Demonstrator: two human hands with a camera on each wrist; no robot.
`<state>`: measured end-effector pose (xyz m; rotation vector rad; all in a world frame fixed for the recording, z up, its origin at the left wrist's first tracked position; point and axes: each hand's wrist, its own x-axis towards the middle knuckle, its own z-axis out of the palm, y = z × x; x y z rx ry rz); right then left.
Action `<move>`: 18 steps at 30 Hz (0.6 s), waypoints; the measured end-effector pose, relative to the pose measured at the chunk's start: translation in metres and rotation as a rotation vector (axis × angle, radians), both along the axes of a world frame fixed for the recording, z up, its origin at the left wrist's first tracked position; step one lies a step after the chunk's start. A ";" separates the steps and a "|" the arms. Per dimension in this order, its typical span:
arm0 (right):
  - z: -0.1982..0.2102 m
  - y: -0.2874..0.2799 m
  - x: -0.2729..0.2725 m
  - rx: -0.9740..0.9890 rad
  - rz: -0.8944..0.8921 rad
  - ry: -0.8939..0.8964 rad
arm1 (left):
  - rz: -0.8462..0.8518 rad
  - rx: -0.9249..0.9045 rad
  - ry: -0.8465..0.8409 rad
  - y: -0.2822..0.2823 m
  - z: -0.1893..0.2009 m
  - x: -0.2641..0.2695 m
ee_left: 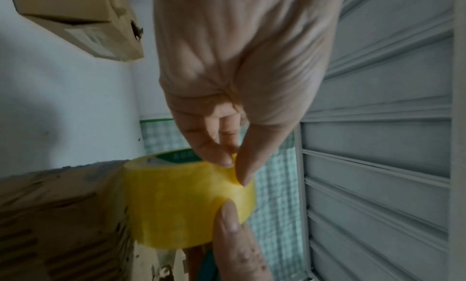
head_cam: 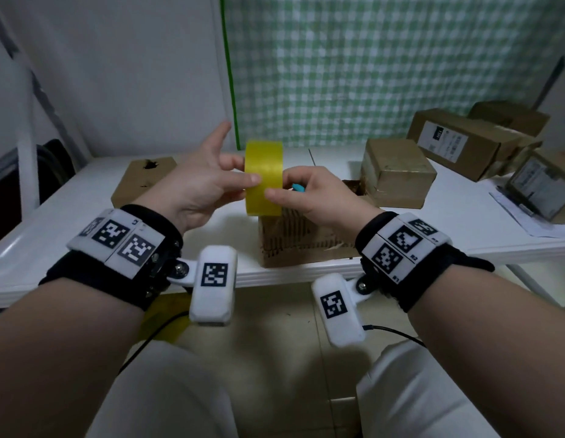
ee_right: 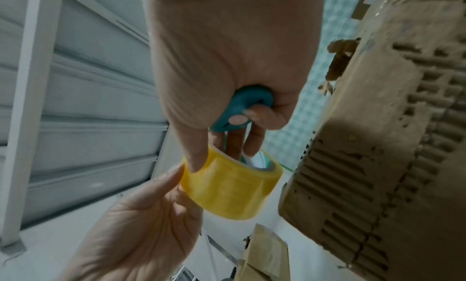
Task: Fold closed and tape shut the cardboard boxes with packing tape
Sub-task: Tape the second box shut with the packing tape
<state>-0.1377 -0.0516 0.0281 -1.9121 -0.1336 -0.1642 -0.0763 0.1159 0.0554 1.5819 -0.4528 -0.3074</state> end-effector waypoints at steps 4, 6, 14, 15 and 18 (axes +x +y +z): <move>0.004 -0.012 -0.012 -0.002 0.021 -0.016 | -0.024 0.055 0.045 -0.011 0.003 -0.004; 0.006 -0.017 -0.017 -0.028 0.023 -0.025 | 0.005 0.088 0.066 -0.016 0.006 -0.003; 0.015 -0.034 -0.037 -0.115 -0.018 -0.017 | 0.103 0.124 -0.088 -0.036 0.009 -0.003; 0.015 -0.035 -0.040 -0.120 -0.024 -0.013 | 0.120 0.131 -0.113 -0.039 0.009 -0.004; 0.017 -0.038 -0.048 -0.088 -0.040 0.014 | 0.126 0.170 -0.189 -0.046 0.005 -0.004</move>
